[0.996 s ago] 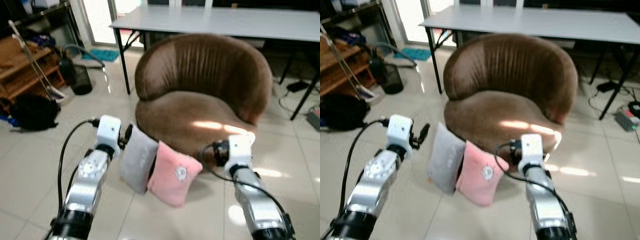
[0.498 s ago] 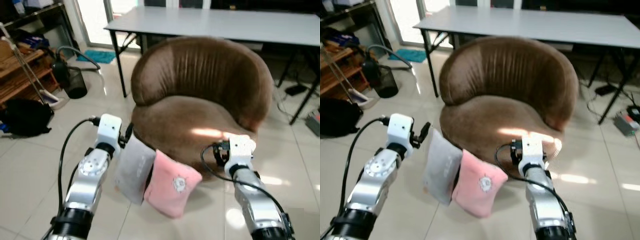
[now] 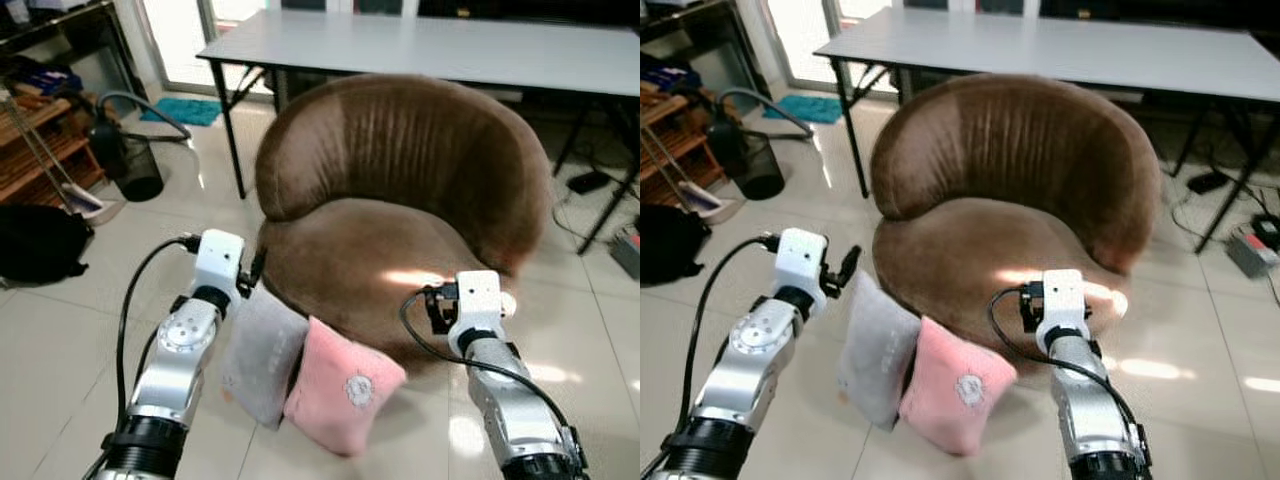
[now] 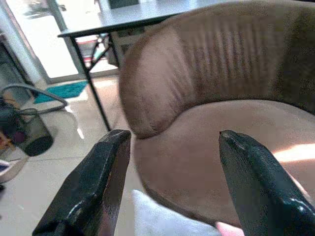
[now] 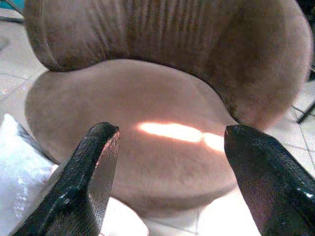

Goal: Move the pillow to the sofa from floor

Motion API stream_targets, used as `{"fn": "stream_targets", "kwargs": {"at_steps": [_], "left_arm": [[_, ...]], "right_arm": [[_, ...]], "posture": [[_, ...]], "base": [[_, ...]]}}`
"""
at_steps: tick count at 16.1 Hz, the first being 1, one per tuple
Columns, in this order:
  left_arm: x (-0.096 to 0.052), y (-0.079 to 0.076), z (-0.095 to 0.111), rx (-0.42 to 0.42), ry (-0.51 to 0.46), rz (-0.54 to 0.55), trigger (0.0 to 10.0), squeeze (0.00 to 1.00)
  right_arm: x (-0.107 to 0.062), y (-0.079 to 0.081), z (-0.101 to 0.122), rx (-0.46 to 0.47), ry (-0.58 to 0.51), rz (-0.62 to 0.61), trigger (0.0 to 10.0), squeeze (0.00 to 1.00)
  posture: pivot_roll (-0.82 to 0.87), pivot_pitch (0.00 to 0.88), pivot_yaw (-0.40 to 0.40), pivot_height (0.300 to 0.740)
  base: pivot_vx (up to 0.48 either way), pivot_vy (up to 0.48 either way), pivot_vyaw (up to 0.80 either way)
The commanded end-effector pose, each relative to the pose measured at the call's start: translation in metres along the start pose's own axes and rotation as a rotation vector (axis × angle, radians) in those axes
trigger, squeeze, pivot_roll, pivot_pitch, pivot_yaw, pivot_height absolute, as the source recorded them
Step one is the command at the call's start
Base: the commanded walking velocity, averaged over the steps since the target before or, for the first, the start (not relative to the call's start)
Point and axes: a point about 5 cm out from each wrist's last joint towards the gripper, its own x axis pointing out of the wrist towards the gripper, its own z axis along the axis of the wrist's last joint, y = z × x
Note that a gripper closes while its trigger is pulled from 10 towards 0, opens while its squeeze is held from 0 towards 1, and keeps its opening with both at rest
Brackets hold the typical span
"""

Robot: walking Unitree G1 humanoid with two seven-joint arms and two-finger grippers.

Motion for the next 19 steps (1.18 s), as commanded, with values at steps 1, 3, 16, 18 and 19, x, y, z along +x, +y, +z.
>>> {"fn": "stream_targets", "kwargs": {"at_steps": [1,3,16,18,19], "left_arm": [[-0.002,0.009,-0.001,0.003,0.010,0.028,10.0,0.00],[-0.001,0.008,-0.001,0.001,0.008,0.029,10.0,0.00],[-0.001,0.009,0.001,0.028,-0.012,0.038,10.0,0.00],[-0.001,0.009,0.001,0.033,-0.014,0.038,10.0,0.00],[0.000,0.011,-0.002,0.010,0.002,0.055,10.0,0.00]], "right_arm": [[0.001,0.009,0.006,0.005,-0.028,0.029,10.0,0.00],[0.001,0.009,0.006,0.005,-0.032,0.028,10.0,0.00],[0.001,0.019,0.009,-0.047,-0.073,0.097,10.0,0.00],[0.002,0.017,0.008,-0.016,-0.063,0.076,10.0,0.00],[0.002,0.016,0.007,-0.025,-0.059,0.077,10.0,0.00]], "posture": [[-0.03,0.000,0.026,0.740],[-0.03,0.000,0.025,0.740],[-0.02,0.000,0.021,0.740],[-0.02,0.000,0.022,0.740],[-0.02,0.000,0.022,0.740]], "base": [[0.334,0.000,0.00],[0.337,0.000,0.00],[0.000,-0.314,0.41],[0.000,-0.180,0.00],[0.000,0.000,0.00]]}}
